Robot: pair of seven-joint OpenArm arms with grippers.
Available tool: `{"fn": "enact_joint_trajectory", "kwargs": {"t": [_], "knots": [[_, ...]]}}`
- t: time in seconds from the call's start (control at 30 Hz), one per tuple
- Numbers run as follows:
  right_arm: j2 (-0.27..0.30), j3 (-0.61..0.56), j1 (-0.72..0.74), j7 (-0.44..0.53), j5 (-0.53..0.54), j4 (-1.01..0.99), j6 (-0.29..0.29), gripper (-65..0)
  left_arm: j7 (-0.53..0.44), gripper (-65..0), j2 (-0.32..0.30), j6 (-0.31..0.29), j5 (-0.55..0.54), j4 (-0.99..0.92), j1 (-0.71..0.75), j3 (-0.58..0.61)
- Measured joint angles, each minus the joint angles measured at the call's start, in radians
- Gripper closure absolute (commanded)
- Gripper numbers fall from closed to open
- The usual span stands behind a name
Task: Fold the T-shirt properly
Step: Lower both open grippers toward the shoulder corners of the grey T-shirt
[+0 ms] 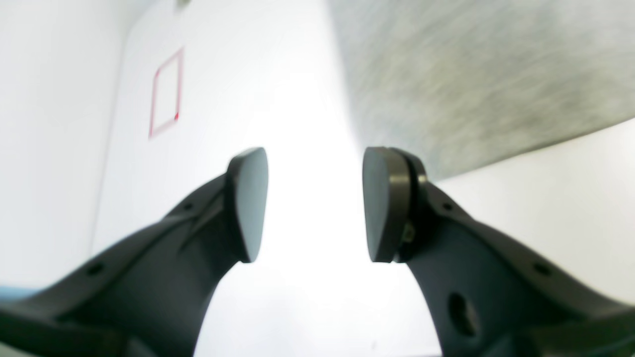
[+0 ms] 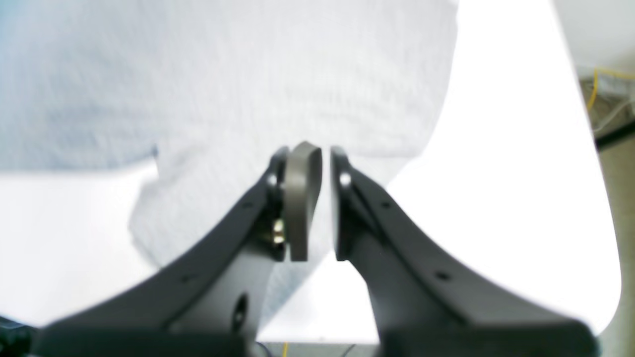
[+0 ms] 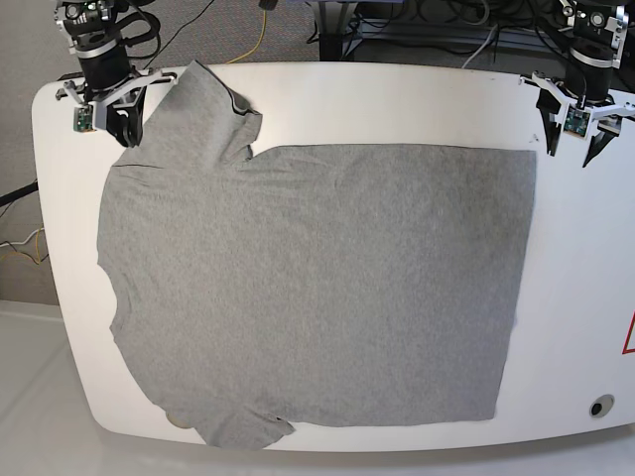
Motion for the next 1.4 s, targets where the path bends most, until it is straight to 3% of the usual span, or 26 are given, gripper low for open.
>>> {"fn": "enact_joint_trajectory", "kwargs": {"t": [0.1, 0.2, 0.33, 0.5, 0.63, 0.8, 1.1, 1.4], "knots": [[-0.006, 0.02, 0.025, -0.086, 0.031, -0.002, -0.026, -18.9, -0.005, -29.2, 0.016, -0.001, -0.008, 0.001, -0.021, -0.011], [-0.01, 0.031, 0.039, -0.084, 0.02, -0.001, -0.054, -22.5, -0.006, -29.1, 0.017, 0.022, -0.009, 0.0, -0.035, -0.005], [-0.027, 0.043, 0.044, -0.079, 0.014, 0.001, -0.06, -22.3, 0.003, -28.6, 0.025, 0.019, -0.036, -0.002, -0.057, 0.008], [-0.108, 0.074, 0.053, -0.148, 0.013, -0.002, -0.045, -19.2, 0.073, -28.2, 0.063, 0.007, -0.13, -0.023, -0.121, 0.01], [-0.126, 0.087, 0.061, -0.182, 0.014, -0.003, -0.029, -20.8, 0.089, -28.1, 0.069, -0.006, -0.187, -0.039, -0.166, 0.01], [-0.092, 0.074, 0.061, -0.141, -0.071, -0.032, -0.029, -26.3, 0.182, -28.1, 0.082, -0.012, -0.236, -0.127, -0.279, 0.008], [-0.056, 0.007, 0.067, -0.114, -0.263, -0.079, -0.027, -27.8, 0.197, -28.1, 0.083, -0.014, -0.227, -0.151, -0.315, 0.009], [-0.019, 0.021, 0.076, -0.107, -0.209, -0.115, -0.026, -26.8, 0.177, -28.9, 0.082, -0.014, -0.223, -0.152, -0.293, 0.01]]}}
